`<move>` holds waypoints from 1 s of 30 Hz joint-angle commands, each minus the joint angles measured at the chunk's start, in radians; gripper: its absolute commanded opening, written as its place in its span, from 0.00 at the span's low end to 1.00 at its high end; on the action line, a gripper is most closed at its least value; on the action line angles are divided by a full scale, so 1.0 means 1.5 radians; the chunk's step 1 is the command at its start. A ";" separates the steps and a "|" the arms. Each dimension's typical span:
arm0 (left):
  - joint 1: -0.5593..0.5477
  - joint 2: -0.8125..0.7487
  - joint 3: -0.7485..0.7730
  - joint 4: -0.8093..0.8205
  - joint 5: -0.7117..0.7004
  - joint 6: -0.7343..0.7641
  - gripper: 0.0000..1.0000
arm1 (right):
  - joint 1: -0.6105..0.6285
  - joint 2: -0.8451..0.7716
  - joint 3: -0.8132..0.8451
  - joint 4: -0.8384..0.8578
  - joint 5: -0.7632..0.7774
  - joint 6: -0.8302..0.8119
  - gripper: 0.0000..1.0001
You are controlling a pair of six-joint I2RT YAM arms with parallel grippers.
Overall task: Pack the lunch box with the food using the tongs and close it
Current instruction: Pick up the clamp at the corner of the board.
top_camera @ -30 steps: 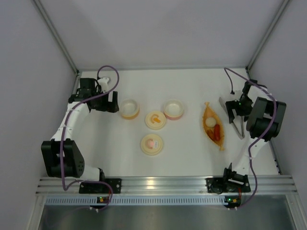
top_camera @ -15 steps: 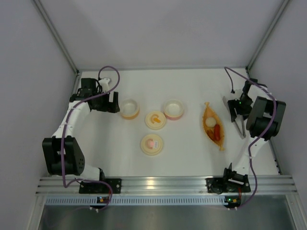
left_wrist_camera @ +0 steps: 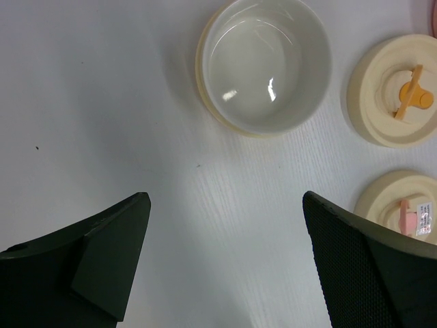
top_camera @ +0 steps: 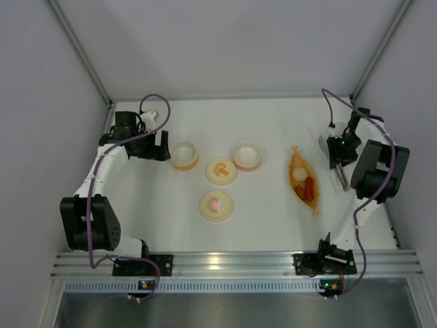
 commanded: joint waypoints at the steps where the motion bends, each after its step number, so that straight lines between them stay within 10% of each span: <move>1: -0.001 -0.033 0.017 0.015 0.005 -0.001 0.98 | 0.007 -0.077 0.063 -0.050 -0.047 -0.004 0.41; 30: 0.000 -0.061 0.028 -0.010 0.033 0.010 0.98 | 0.083 -0.222 0.250 -0.327 -0.221 -0.167 0.31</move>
